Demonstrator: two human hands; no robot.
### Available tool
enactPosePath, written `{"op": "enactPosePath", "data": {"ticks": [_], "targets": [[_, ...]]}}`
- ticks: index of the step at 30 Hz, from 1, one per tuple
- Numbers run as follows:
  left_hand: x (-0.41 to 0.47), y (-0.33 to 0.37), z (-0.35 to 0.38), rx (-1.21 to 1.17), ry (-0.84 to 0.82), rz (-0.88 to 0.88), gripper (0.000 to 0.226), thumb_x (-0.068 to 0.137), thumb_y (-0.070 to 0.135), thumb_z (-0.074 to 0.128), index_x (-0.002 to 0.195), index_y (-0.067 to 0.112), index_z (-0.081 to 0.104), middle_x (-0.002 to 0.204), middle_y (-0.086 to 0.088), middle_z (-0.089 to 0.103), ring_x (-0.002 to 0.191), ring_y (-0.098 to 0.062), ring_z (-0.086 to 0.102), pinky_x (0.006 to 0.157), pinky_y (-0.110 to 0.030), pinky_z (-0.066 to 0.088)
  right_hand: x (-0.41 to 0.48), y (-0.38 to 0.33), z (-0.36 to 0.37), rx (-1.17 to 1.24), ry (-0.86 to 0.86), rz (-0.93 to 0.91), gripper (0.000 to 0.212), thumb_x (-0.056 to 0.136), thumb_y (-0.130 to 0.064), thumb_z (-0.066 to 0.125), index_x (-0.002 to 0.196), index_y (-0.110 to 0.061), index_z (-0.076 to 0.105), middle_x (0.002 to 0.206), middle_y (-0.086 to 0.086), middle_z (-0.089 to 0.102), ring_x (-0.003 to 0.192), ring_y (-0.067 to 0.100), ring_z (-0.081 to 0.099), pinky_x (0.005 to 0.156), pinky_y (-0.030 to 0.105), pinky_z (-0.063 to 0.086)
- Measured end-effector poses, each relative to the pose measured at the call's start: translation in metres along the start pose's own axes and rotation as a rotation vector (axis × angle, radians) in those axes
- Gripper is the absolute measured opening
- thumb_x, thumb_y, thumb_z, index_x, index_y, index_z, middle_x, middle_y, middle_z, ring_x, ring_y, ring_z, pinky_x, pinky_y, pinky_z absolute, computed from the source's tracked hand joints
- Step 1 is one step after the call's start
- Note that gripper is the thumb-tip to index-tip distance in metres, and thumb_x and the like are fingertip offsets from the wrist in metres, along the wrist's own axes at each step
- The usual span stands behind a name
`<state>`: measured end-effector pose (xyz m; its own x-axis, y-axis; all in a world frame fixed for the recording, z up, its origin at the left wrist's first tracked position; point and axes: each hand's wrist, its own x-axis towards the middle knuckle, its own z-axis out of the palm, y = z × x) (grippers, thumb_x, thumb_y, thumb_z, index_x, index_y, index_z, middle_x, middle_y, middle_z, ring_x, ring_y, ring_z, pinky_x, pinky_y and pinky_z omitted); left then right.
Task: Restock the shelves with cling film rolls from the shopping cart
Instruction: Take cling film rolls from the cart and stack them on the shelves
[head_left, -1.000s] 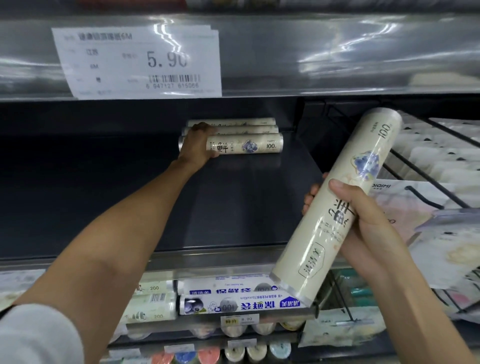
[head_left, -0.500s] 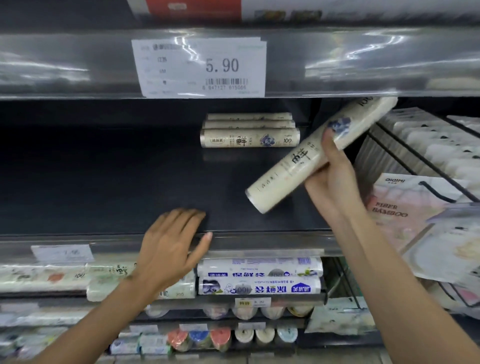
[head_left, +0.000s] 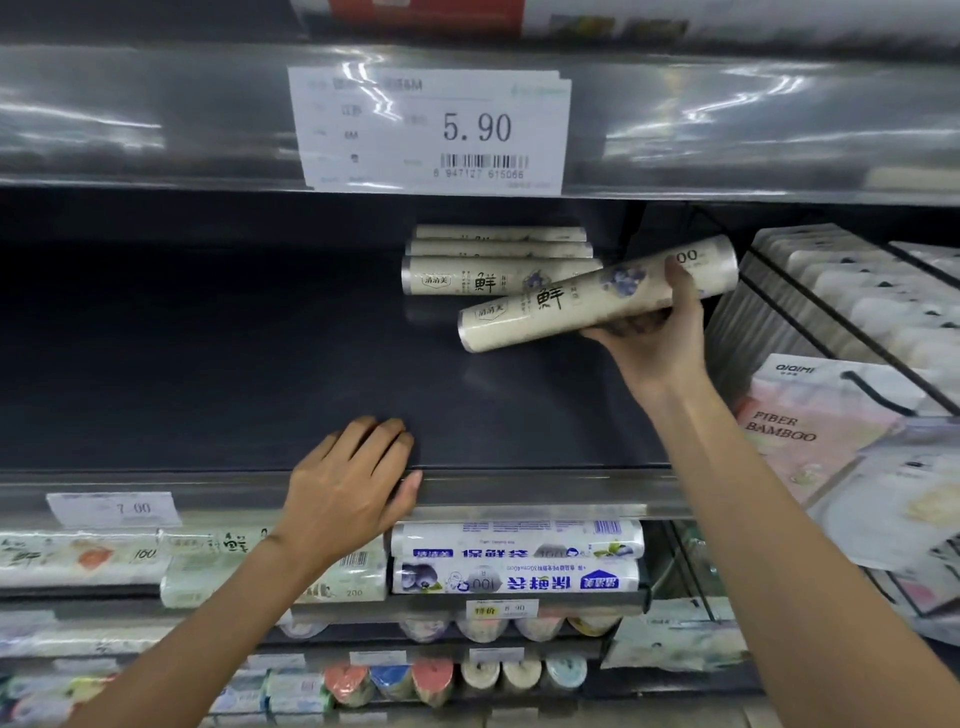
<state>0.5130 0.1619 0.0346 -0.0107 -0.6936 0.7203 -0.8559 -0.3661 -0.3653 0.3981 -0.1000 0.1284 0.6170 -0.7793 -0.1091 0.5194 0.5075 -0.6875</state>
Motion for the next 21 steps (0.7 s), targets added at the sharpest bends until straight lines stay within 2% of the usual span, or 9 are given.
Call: {"op": "enactPosePath", "data": {"ticks": [2, 4, 7, 9, 12, 15, 17, 21], "targets": [[0.0, 0.001, 0.001, -0.007, 0.009, -0.006, 0.041, 0.096, 0.029, 0.036, 0.086, 0.007, 0.069, 0.091, -0.008, 0.071, 0.079, -0.026, 0.068, 0.057, -0.029, 0.05, 0.006, -0.01, -0.016, -0.149, 0.075, -0.061, 0.043, 0.086, -0.028, 0.065, 0.125, -0.015, 0.052, 0.122, 0.008, 0.063, 0.105, 0.02, 0.062, 0.082, 0.044, 0.051], [0.0, 0.001, 0.001, -0.006, 0.015, -0.013, 0.038, 0.095, 0.028, 0.037, 0.087, 0.008, 0.067, 0.091, -0.008, 0.071, 0.078, -0.026, 0.068, 0.056, -0.028, 0.05, 0.011, -0.019, -0.026, -0.186, 0.096, -0.123, 0.03, 0.085, -0.012, 0.067, 0.112, -0.015, 0.055, 0.115, 0.009, 0.065, 0.1, 0.02, 0.064, 0.085, 0.039, 0.054], [-0.001, 0.001, 0.002, -0.003, 0.02, -0.014, 0.03, 0.095, 0.028, 0.038, 0.092, 0.009, 0.062, 0.092, -0.007, 0.07, 0.079, -0.025, 0.067, 0.055, -0.028, 0.049, 0.018, -0.03, -0.033, -0.238, 0.072, -0.141, 0.032, 0.079, 0.002, 0.068, 0.099, -0.016, 0.051, 0.098, 0.01, 0.067, 0.096, 0.028, 0.066, 0.085, 0.041, 0.056], [-0.001, 0.001, 0.002, -0.003, 0.022, -0.014, 0.027, 0.094, 0.028, 0.038, 0.094, 0.01, 0.059, 0.093, -0.007, 0.07, 0.079, -0.025, 0.067, 0.055, -0.028, 0.049, 0.024, -0.033, -0.033, -0.314, 0.008, -0.104, 0.037, 0.074, 0.003, 0.072, 0.101, -0.012, 0.051, 0.101, 0.013, 0.066, 0.098, 0.029, 0.067, 0.083, 0.038, 0.057], [-0.001, 0.002, 0.002, -0.004, 0.025, -0.019, 0.027, 0.094, 0.027, 0.039, 0.094, 0.01, 0.059, 0.093, -0.007, 0.07, 0.08, -0.025, 0.067, 0.055, -0.028, 0.049, 0.036, -0.032, -0.028, -0.583, -0.023, -0.134, 0.048, 0.059, -0.004, 0.083, 0.099, -0.009, 0.057, 0.1, 0.009, 0.067, 0.094, 0.022, 0.068, 0.08, 0.027, 0.056], [-0.001, 0.002, 0.001, -0.001, 0.016, -0.021, 0.028, 0.094, 0.027, 0.039, 0.093, 0.009, 0.061, 0.093, -0.008, 0.07, 0.079, -0.025, 0.067, 0.055, -0.029, 0.049, 0.052, -0.022, -0.026, -0.97, -0.041, -0.26, 0.051, 0.059, -0.007, 0.087, 0.101, -0.012, 0.059, 0.091, -0.003, 0.065, 0.082, 0.008, 0.064, 0.074, 0.015, 0.052], [-0.001, 0.002, 0.001, 0.0, 0.007, -0.018, 0.032, 0.094, 0.027, 0.039, 0.091, 0.008, 0.064, 0.093, -0.008, 0.07, 0.079, -0.025, 0.067, 0.055, -0.028, 0.049, 0.066, -0.014, -0.029, -1.167, -0.058, -0.285, 0.057, 0.059, -0.012, 0.089, 0.107, -0.014, 0.059, 0.092, -0.008, 0.059, 0.081, 0.003, 0.057, 0.068, 0.008, 0.046], [-0.001, 0.001, 0.001, -0.003, 0.004, -0.014, 0.033, 0.094, 0.027, 0.039, 0.089, 0.008, 0.066, 0.093, -0.007, 0.07, 0.08, -0.025, 0.065, 0.054, -0.028, 0.049, 0.09, -0.006, -0.04, -1.498, -0.07, -0.365, 0.061, 0.054, -0.035, 0.09, 0.108, -0.022, 0.065, 0.116, 0.007, 0.06, 0.11, 0.021, 0.054, 0.092, 0.025, 0.044]]}}
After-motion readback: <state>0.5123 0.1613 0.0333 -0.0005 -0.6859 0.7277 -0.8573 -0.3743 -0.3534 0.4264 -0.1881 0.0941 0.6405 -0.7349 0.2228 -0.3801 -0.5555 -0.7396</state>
